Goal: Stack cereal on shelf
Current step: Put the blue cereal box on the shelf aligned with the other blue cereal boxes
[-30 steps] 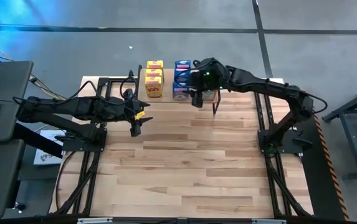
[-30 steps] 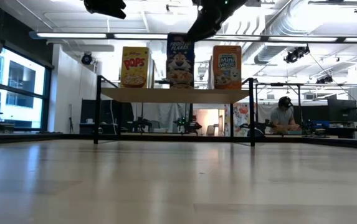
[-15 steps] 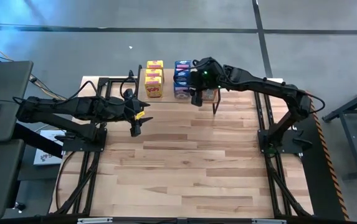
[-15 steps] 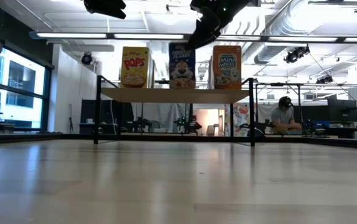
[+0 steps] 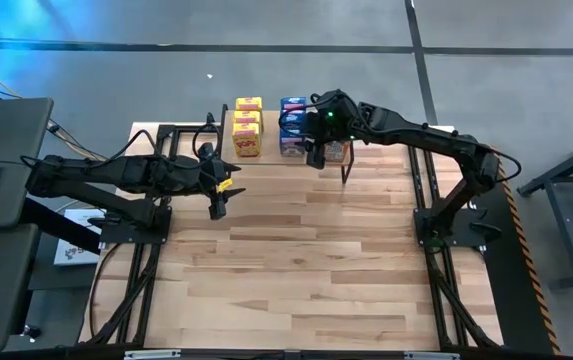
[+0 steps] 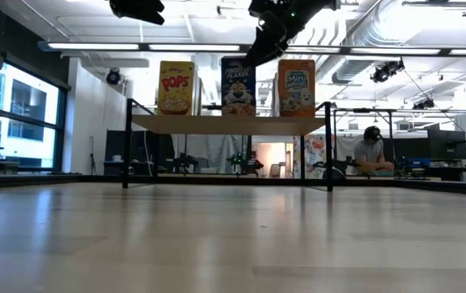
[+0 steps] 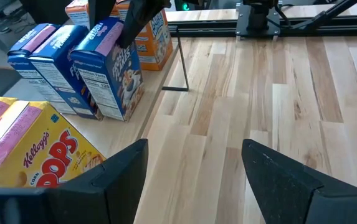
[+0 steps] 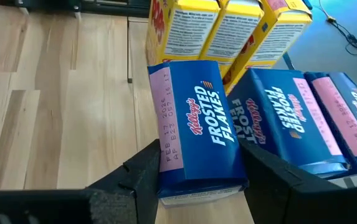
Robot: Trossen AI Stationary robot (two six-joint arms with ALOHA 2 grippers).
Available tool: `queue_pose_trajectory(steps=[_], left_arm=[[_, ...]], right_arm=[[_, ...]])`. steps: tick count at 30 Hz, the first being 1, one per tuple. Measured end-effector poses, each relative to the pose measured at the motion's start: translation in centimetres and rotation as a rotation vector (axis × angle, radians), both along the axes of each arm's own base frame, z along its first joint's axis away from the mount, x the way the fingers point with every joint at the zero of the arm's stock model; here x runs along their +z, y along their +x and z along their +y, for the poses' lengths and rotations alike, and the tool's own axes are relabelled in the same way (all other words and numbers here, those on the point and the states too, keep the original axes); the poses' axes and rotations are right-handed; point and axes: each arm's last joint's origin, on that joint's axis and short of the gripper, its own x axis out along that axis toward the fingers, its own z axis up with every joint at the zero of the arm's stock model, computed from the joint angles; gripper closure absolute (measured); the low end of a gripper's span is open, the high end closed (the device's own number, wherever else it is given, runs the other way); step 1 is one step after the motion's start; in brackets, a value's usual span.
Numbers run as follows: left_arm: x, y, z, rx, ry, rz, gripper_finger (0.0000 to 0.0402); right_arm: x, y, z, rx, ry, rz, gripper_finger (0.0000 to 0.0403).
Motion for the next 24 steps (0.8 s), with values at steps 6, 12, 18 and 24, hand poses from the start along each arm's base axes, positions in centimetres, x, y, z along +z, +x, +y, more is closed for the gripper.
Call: queue_pose_trajectory(steps=[6,12,18,24], left_arm=[[0.0,0.0,0.0,0.0,0.0,0.0,0.0151],[0.0,0.0,0.0,0.0,0.0,0.0,0.0151],[0.0,0.0,0.0,0.0,0.0,0.0,0.0151],[0.0,0.0,0.0,0.0,0.0,0.0,0.0151]], right_arm=[[-0.02,0.0,0.01,-0.008,0.012,-0.003,0.0228],[-0.1,-0.02,0.02,-0.007,0.017,0.003,0.0228],[-0.28,0.16,-0.01,-0.007,0.02,0.004,0.0228],[-0.26,0.19,0.03,-0.016,0.032,-0.003,0.0228]])
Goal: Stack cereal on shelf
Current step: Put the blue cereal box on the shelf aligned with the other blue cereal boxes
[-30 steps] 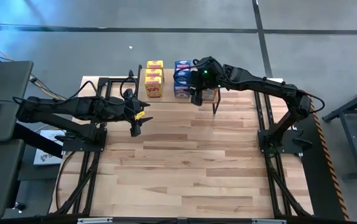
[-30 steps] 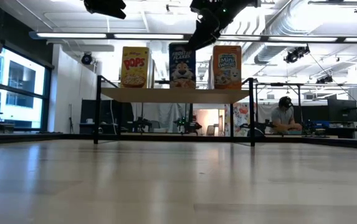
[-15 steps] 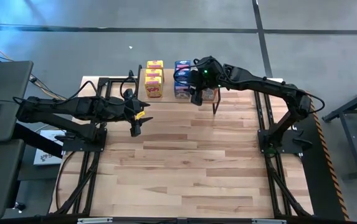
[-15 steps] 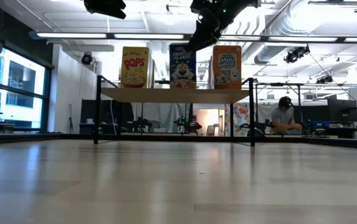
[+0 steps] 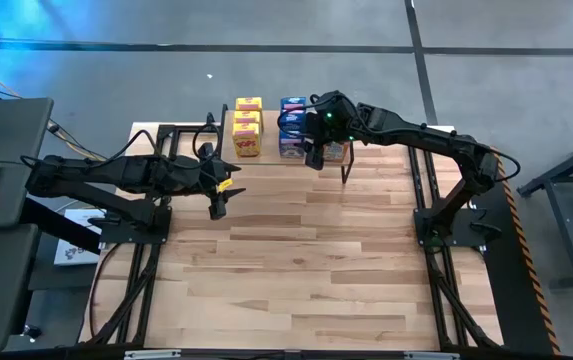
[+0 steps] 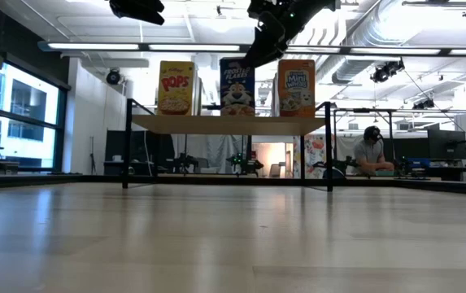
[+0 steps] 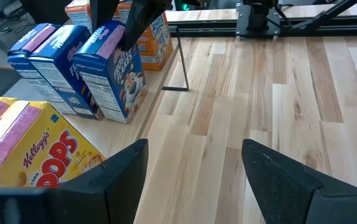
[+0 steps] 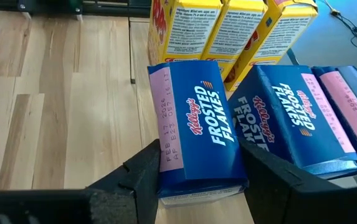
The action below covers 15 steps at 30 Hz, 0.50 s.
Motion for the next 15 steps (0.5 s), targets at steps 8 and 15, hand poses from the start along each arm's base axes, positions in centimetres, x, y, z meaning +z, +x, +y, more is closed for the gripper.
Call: queue_pose_trajectory(steps=[8,15], left_arm=[[0.0,0.0,0.0,0.0,0.0,0.0,0.0151],[0.0,0.0,0.0,0.0,0.0,0.0,0.0151]], right_arm=[[0.01,0.01,-0.02,-0.011,-0.009,0.002,0.0207],[0.24,0.17,-0.08,0.0,-0.032,-0.022,0.0204]])
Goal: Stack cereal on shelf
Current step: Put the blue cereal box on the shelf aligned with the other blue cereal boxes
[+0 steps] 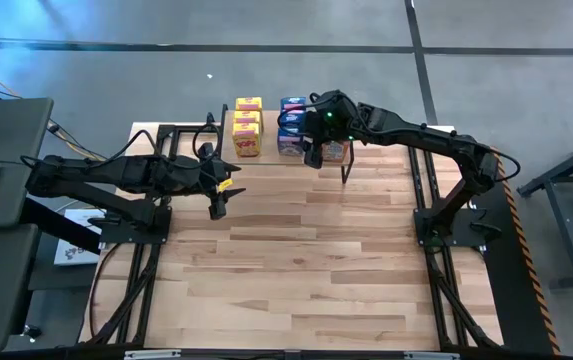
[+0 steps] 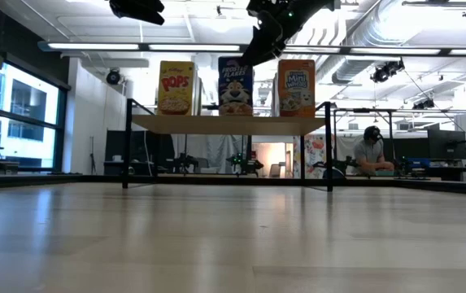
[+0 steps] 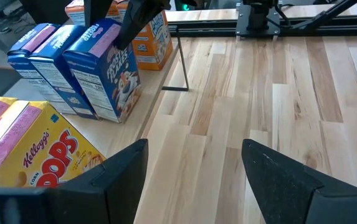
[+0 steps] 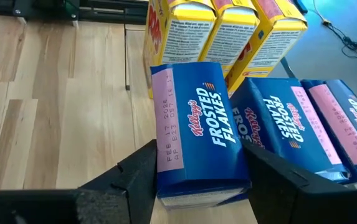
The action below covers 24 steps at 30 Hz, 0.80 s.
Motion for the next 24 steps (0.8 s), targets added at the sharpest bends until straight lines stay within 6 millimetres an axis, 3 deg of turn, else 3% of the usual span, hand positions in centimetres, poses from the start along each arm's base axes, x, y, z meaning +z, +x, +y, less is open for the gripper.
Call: queue_pose_trajectory(steps=[24], left_arm=[[-0.01,0.0,0.0,0.0,0.0,0.0,0.0151]], right_arm=[[-0.68,0.23,0.01,0.0,0.032,0.029,0.0192]])
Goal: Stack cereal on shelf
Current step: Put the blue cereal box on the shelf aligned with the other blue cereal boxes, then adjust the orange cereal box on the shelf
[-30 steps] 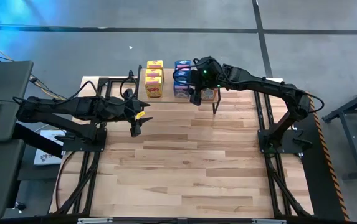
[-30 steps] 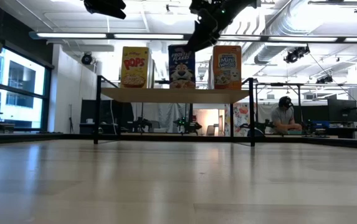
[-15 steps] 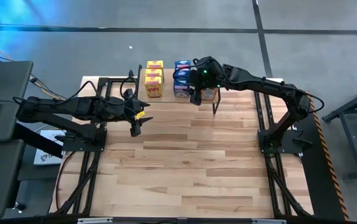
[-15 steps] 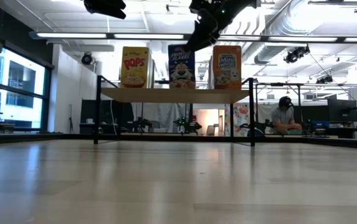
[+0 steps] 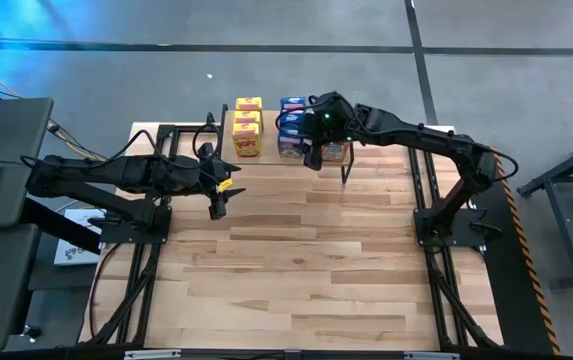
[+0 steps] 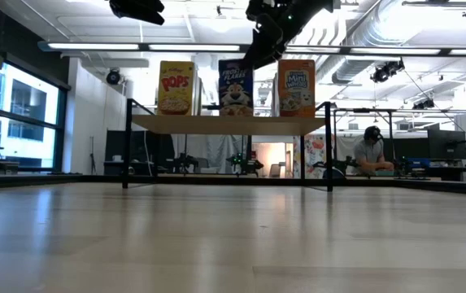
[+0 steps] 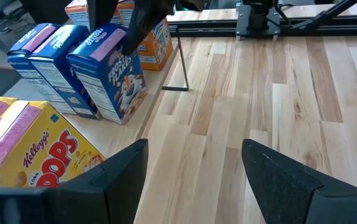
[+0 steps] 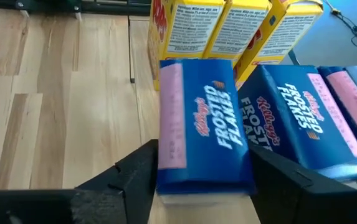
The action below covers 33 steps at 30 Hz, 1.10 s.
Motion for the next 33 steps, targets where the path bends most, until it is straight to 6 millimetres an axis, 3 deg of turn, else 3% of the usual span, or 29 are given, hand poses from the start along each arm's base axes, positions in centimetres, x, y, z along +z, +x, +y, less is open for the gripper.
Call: queue_pose_trajectory(steps=[8,18,33], left_arm=[[0.0,0.0,0.0,0.0,0.0,0.0,0.0151],[0.0,0.0,0.0,0.0,0.0,0.0,0.0151],[0.0,0.0,0.0,0.0,0.0,0.0,0.0151]], right_arm=[[-0.3,0.1,-0.2,-0.028,-0.015,0.015,0.0146],[0.0,-0.1,-0.2,-0.019,-0.035,0.011,0.0143],[2.8,-1.9,1.0,-0.026,-0.078,-0.058,0.0143]])
